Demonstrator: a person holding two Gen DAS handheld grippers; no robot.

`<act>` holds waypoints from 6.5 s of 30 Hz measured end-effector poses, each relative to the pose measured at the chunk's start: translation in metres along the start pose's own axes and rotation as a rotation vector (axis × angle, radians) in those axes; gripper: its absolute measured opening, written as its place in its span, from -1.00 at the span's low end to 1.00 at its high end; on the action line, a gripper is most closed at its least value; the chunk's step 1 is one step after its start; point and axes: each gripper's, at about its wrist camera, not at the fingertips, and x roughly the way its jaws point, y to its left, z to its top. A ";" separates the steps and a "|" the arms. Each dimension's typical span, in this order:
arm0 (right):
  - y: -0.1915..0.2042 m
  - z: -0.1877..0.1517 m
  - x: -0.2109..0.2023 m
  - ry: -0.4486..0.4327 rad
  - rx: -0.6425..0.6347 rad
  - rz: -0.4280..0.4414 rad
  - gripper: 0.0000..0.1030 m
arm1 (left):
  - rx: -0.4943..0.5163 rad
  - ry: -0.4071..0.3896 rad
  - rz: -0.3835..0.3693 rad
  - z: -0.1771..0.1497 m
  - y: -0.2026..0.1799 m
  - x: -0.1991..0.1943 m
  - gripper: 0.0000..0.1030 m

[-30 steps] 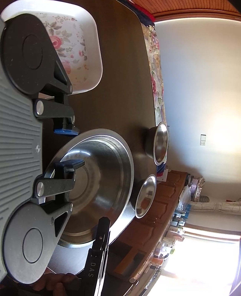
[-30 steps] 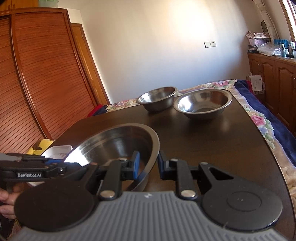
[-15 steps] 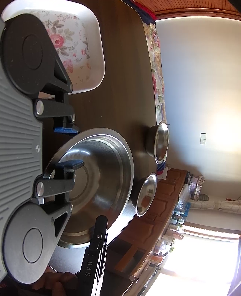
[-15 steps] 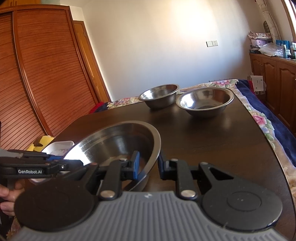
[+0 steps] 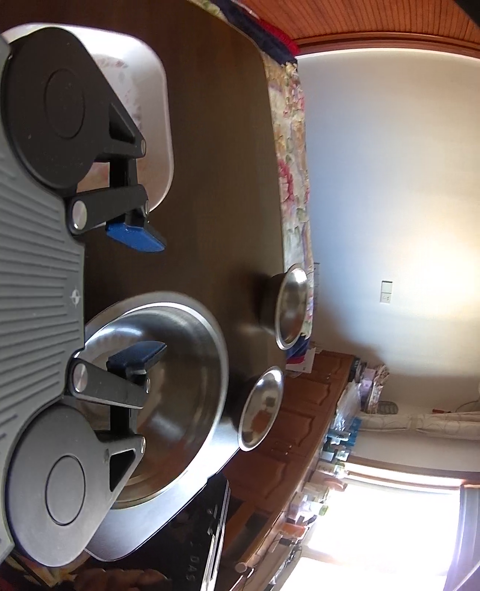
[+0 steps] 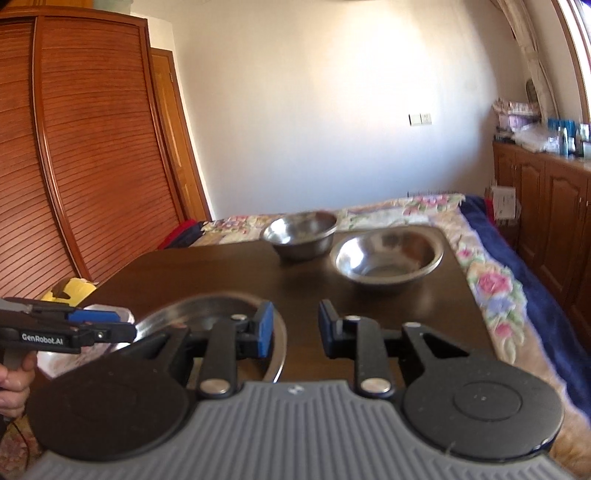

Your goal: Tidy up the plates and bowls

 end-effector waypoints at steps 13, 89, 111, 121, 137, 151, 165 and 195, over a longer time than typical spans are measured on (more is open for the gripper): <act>-0.009 0.040 0.015 -0.024 -0.120 -0.032 -0.45 | 0.044 -0.053 0.046 0.038 0.006 0.007 0.32; -0.040 0.093 0.225 0.427 0.012 0.081 -0.62 | -0.018 0.148 -0.006 0.141 0.035 0.215 -0.62; -0.018 0.119 0.166 0.275 0.007 0.070 -0.75 | 0.014 0.009 -0.020 0.156 0.020 0.130 -0.70; -0.004 0.123 0.128 0.224 -0.003 0.066 -0.75 | 0.037 -0.049 -0.039 0.151 0.008 0.081 -0.70; 0.017 0.109 0.075 0.178 -0.028 0.072 -0.75 | 0.058 -0.092 -0.050 0.116 -0.002 0.020 -0.69; 0.030 0.089 0.035 0.191 -0.072 0.049 -0.75 | 0.042 -0.089 -0.093 0.080 -0.013 -0.010 -0.69; 0.030 0.050 0.015 0.191 -0.040 0.079 -0.75 | 0.029 -0.072 -0.099 0.036 -0.019 -0.025 -0.68; 0.031 -0.026 0.015 0.048 0.096 0.032 -0.81 | 0.043 -0.037 -0.052 -0.015 -0.019 -0.008 -0.68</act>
